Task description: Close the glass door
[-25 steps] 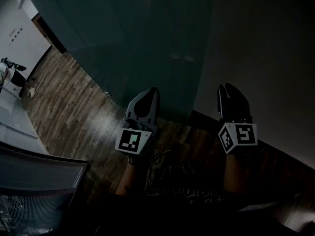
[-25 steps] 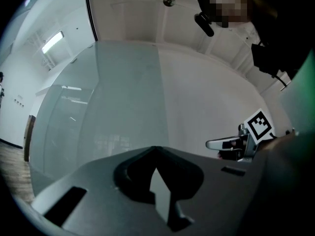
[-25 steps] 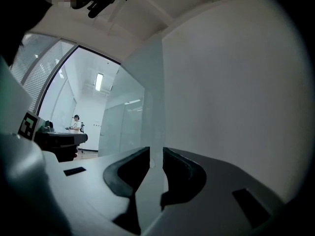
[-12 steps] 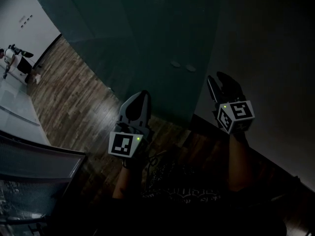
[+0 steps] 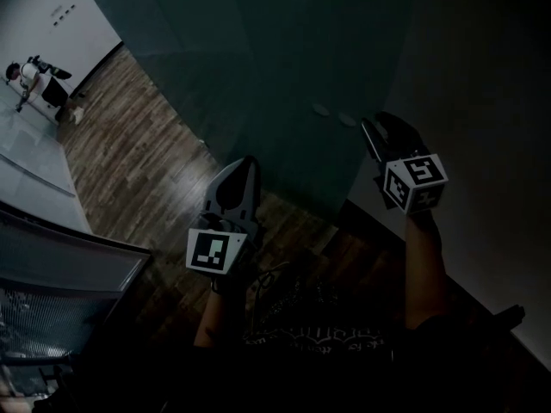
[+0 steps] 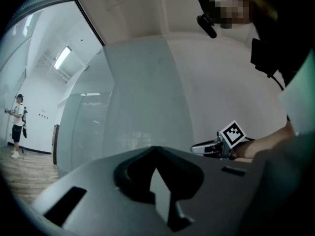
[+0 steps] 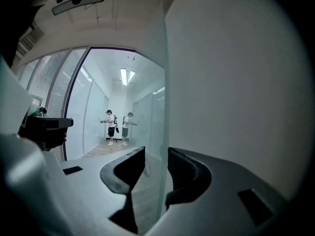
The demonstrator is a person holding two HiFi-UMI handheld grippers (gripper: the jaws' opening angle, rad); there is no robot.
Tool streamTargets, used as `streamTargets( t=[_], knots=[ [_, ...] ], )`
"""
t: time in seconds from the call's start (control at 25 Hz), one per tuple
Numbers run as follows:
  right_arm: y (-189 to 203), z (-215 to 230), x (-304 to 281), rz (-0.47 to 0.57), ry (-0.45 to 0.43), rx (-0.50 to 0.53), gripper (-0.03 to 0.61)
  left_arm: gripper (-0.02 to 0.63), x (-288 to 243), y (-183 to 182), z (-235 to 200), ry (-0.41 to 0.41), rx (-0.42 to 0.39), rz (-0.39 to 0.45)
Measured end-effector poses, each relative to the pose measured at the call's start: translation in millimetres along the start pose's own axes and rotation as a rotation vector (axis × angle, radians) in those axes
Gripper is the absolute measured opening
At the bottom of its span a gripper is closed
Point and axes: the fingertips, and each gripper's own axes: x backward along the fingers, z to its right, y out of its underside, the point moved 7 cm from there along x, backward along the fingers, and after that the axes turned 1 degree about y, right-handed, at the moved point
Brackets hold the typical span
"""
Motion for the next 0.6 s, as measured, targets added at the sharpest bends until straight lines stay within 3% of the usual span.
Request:
streamTargets(
  t=[0.6],
  knots=[
    [-5,-11,7,0.020,-0.054,-0.024,0.152,0.000,25,-3,-10,-0.098,-0.010,0.002]
  ],
)
